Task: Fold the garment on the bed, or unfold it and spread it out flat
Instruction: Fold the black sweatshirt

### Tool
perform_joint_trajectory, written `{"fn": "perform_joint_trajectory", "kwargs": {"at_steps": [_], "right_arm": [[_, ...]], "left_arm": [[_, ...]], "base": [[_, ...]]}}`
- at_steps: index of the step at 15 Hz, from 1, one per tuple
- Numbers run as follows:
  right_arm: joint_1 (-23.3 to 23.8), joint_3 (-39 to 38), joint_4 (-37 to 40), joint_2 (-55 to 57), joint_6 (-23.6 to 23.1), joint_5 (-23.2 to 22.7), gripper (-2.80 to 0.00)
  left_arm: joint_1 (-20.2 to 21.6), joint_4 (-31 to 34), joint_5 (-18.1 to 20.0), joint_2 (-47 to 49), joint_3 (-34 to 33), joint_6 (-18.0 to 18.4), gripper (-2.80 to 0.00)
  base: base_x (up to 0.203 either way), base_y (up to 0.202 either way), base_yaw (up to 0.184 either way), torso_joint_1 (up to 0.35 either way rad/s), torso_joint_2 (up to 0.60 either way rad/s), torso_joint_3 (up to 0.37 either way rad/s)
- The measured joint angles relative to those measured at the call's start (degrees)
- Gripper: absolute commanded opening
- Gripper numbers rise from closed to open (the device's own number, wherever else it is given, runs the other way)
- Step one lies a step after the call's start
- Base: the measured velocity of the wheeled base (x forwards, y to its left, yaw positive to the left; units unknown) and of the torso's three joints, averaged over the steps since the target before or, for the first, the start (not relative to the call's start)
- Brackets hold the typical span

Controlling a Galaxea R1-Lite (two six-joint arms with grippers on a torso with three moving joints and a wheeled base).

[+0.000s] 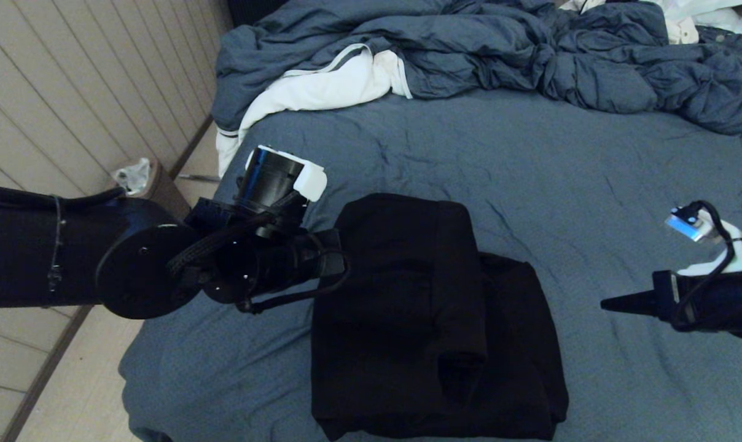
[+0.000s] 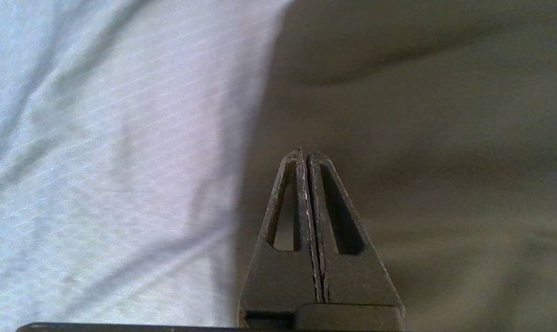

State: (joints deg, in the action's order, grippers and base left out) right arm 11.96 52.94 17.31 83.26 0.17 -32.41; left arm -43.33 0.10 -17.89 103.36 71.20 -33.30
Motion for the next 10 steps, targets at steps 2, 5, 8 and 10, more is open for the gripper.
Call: {"fn": "perform_joint_trajectory", "kwargs": {"at_steps": [2, 5, 8, 10], "right_arm": [[-0.1, -0.1, 0.0, 0.0, 0.0, -0.1, -2.80], [-0.6, -0.2, -0.1, 0.1, 0.2, -0.2, -2.80], [-0.6, 0.0, -0.1, 0.3, 0.3, -0.3, -2.80], [-0.7, 0.0, -0.1, 0.5, 0.3, -0.3, -2.80]], "left_arm": [[1.1, -0.2, 0.2, 1.5, -1.4, 0.0, -2.80], [-0.3, -0.2, 0.5, 3.6, -1.1, -0.2, -2.80], [-5.3, 1.1, 0.5, 4.7, 2.4, -0.3, -2.80], [-8.2, 4.2, 0.5, 5.6, 6.9, -0.6, -2.80]], "base": [[0.000, 0.000, 0.000, 0.000, 0.00, 0.000], [0.000, 0.000, 0.000, 0.000, 0.00, 0.000], [0.000, 0.000, 0.000, 0.000, 0.00, 0.000], [0.000, 0.000, 0.000, 0.000, 0.00, 0.000]]}}
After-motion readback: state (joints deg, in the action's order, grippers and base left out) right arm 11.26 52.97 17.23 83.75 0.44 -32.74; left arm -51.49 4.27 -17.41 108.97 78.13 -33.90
